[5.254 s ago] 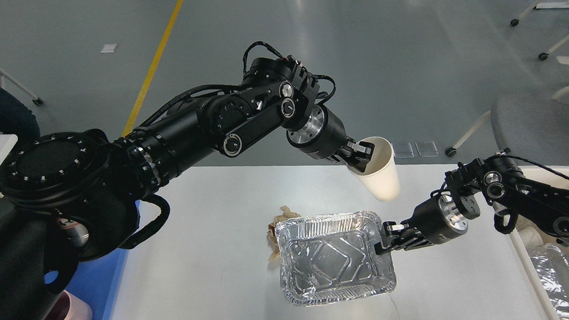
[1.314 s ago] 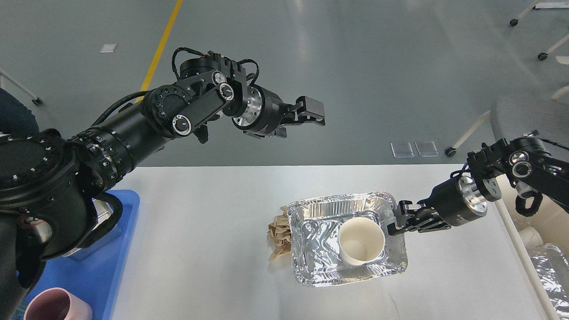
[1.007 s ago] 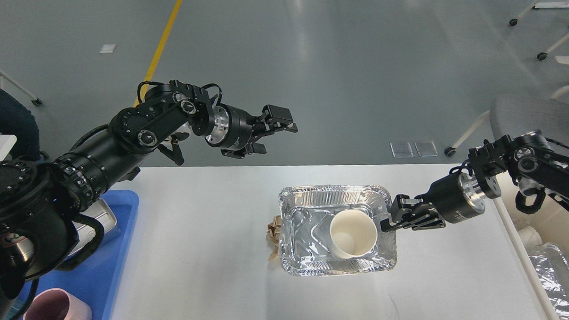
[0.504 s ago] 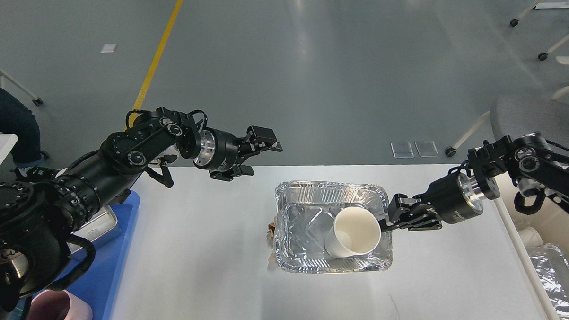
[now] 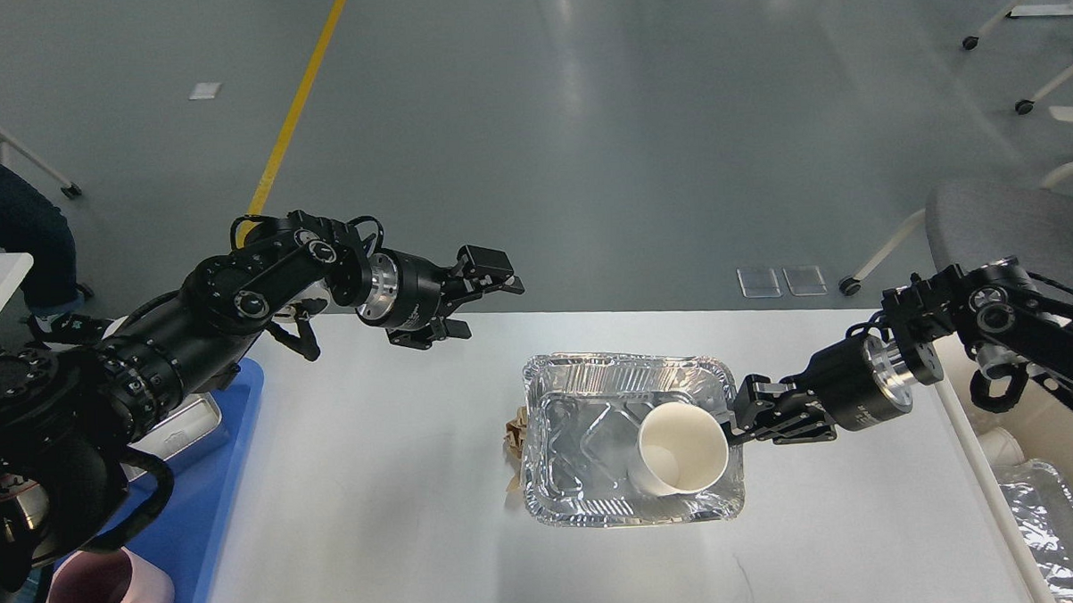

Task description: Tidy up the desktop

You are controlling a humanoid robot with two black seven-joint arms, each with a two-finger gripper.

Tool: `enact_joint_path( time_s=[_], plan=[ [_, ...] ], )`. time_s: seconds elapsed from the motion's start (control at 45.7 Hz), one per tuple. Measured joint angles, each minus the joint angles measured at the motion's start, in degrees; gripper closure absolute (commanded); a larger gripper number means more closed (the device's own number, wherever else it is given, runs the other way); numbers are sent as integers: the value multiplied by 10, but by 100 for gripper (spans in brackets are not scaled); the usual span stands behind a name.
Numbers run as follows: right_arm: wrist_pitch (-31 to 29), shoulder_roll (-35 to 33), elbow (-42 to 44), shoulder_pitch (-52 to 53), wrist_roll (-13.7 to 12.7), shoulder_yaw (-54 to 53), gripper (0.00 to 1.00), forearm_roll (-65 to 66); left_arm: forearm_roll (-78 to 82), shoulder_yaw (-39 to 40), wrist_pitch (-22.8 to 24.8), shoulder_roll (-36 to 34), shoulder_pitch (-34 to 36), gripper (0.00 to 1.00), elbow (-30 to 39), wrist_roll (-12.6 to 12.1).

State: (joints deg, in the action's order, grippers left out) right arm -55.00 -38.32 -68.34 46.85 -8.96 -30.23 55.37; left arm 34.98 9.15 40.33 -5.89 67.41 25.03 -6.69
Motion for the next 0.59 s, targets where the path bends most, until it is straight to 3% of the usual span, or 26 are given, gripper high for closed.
enact_joint_path(
  time_s=[0.328,0.591],
  plan=[
    [0,4,0,0,1,-2,100,-6,-1,11,-10,-23,-7,2,-1,9],
    [0,4,0,-1,1,-2,100,-5,0,80,-24,-34,-42,2,0,87]
  ],
)
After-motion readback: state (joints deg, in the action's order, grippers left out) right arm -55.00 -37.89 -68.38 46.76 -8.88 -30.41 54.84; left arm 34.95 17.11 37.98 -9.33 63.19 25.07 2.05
